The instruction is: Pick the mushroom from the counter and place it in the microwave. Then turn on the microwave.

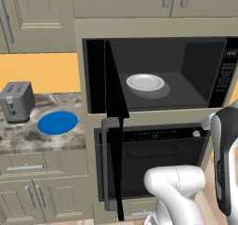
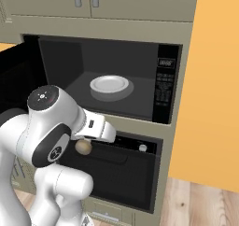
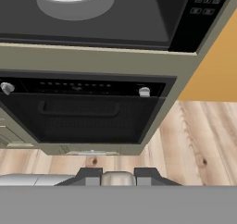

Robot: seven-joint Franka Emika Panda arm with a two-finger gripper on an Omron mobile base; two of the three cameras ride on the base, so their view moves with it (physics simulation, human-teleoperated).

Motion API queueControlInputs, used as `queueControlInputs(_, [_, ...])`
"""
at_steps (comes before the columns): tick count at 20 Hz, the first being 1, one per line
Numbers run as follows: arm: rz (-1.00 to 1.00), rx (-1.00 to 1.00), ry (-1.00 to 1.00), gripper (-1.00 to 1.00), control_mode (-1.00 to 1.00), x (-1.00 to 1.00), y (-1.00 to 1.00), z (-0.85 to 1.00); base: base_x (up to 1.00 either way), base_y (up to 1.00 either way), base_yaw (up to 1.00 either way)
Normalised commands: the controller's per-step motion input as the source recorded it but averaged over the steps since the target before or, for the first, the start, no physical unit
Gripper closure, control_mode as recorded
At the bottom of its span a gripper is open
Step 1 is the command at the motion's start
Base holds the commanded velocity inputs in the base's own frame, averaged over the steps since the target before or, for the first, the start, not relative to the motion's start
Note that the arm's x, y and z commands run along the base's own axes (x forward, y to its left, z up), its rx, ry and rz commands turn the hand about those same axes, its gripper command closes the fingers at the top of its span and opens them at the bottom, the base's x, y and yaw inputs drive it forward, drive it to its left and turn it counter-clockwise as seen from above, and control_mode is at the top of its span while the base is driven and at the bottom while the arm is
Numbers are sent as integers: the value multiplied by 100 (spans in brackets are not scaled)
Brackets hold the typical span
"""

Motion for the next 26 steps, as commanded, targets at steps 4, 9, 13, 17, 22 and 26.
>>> queueControlInputs(4, [0,0,-7,100,-100,-2,0,2,0,0,0])
queueControlInputs(9, [0,0,-13,100,-100,-3,5,17,0,0,0])
queueControlInputs(13, [0,0,-3,100,-100,0,13,17,0,0,0])
queueControlInputs(17, [0,0,9,100,-100,10,12,22,0,0,0])
queueControlInputs(22, [3,0,16,100,-100,14,5,22,0,0,0])
queueControlInputs(26, [15,0,1,100,-100,7,0,14,0,0,0])
